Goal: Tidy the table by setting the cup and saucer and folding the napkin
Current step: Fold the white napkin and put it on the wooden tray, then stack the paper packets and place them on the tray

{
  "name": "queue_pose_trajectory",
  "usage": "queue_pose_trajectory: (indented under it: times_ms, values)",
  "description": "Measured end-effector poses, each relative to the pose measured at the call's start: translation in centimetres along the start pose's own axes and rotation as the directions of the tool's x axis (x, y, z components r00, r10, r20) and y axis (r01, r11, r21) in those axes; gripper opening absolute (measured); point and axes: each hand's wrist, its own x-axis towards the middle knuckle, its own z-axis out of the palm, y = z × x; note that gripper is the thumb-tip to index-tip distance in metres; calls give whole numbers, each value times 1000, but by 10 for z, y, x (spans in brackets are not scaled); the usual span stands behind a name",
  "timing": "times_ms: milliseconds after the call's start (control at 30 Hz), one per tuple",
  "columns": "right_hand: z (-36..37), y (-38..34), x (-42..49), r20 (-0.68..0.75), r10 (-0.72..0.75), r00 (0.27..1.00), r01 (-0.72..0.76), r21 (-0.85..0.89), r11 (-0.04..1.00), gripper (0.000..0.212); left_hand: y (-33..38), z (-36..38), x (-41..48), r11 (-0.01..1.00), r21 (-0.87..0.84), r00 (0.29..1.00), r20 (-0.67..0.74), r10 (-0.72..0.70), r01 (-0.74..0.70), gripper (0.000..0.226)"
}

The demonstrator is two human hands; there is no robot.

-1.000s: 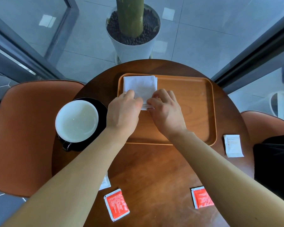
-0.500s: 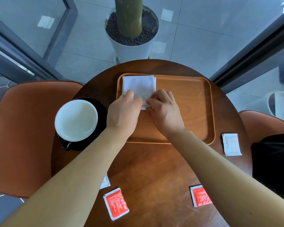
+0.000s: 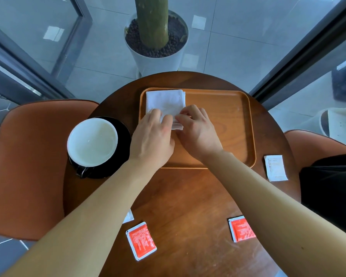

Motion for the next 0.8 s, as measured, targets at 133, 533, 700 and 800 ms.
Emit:
queue_pose_trajectory:
  times_ms: [133, 533, 700, 800]
  values:
    - [-12, -3, -15, -14, 10, 1000, -10, 20, 1000, 34, 3, -2, -26, 997, -68, 993, -113, 28, -36, 39]
    - [-60, 59, -150, -248, 227, 942, -234, 2, 972, 42, -27, 31, -195, 973, -198, 945, -278, -175, 121, 33]
    - [-47, 88, -191, -60, 390, 919, -392, -236, 889, 77, -45, 51, -229, 963, -99, 946, -187, -266, 251, 55]
    - [-37, 95, -209, -3, 409, 912, -386, -340, 857, 88, -46, 59, -230, 964, 3, 963, -48, -265, 265, 72]
